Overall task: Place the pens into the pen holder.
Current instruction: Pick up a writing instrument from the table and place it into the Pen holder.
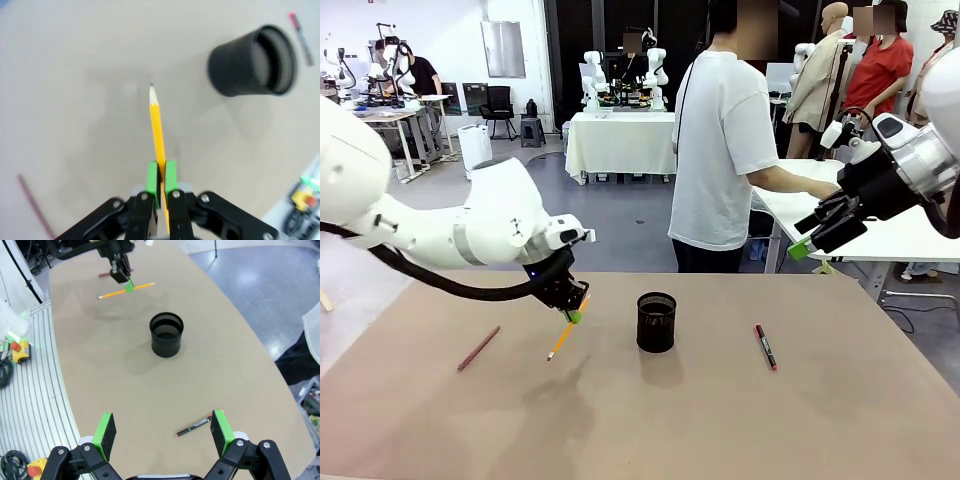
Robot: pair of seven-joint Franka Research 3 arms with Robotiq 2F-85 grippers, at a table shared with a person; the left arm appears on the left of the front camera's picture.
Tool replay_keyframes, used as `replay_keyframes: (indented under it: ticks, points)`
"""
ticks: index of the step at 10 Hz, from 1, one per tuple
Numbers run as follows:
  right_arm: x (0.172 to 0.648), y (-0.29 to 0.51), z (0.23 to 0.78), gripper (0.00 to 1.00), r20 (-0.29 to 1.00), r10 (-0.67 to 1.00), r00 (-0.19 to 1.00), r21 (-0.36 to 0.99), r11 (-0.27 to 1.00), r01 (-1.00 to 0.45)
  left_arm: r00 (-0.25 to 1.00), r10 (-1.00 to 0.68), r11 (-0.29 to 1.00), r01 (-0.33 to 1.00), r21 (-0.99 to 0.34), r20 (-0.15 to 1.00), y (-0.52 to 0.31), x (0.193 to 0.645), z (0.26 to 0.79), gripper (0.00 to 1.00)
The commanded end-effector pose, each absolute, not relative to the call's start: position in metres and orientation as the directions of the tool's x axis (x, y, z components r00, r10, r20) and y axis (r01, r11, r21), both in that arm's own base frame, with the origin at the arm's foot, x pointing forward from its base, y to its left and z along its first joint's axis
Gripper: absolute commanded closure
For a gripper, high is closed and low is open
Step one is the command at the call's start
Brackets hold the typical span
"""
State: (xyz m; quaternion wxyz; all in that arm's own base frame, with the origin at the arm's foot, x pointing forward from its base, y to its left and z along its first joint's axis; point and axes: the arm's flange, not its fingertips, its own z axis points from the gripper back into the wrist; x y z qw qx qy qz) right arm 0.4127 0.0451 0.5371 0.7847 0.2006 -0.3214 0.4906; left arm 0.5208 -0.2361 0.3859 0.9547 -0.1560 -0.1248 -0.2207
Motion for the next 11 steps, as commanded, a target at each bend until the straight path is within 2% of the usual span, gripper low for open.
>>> replay_keyframes:
  ticks: [1, 3, 4, 7, 8, 9, 11]
  points:
    - [0.413, 0.046, 0.539, 0.00, 0.709, 0.629, 0.320, 0.010, 0.444, -0.896, 0.794, -0.430, 0.754, 0.578, -0.313, 0.431, -0.202, 0.490, 0.391, 1.00]
    - [0.413, 0.046, 0.539, 0.00, 0.709, 0.629, 0.320, 0.010, 0.444, -0.896, 0.655, -0.466, 0.610, 0.725, -0.321, 0.595, -0.189, 0.481, 0.395, 1.00]
    - [0.413, 0.046, 0.539, 0.00, 0.709, 0.629, 0.320, 0.010, 0.444, -0.896, 0.581, -0.478, 0.567, 0.777, -0.273, 0.659, -0.189, 0.480, 0.393, 1.00]
    - [0.413, 0.046, 0.539, 0.00, 0.709, 0.629, 0.320, 0.010, 0.444, -0.896, 0.401, -0.384, 0.409, 0.881, -0.236, 0.832, -0.184, 0.479, 0.387, 1.00]
    - [0.413, 0.046, 0.539, 0.00, 0.709, 0.629, 0.320, 0.010, 0.444, -0.896, 0.329, -0.318, 0.415, 0.892, -0.181, 0.889, -0.188, 0.483, 0.387, 1.00]
    - [0.413, 0.046, 0.539, 0.00, 0.709, 0.629, 0.320, 0.010, 0.444, -0.896, 0.456, -0.418, 0.505, 0.836, -0.216, 0.786, -0.199, 0.487, 0.411, 1.00]
    - [0.413, 0.046, 0.539, 0.00, 0.709, 0.629, 0.320, 0.010, 0.444, -0.896, 0.456, -0.418, 0.505, 0.836, -0.216, 0.786, -0.199, 0.487, 0.411, 1.00]
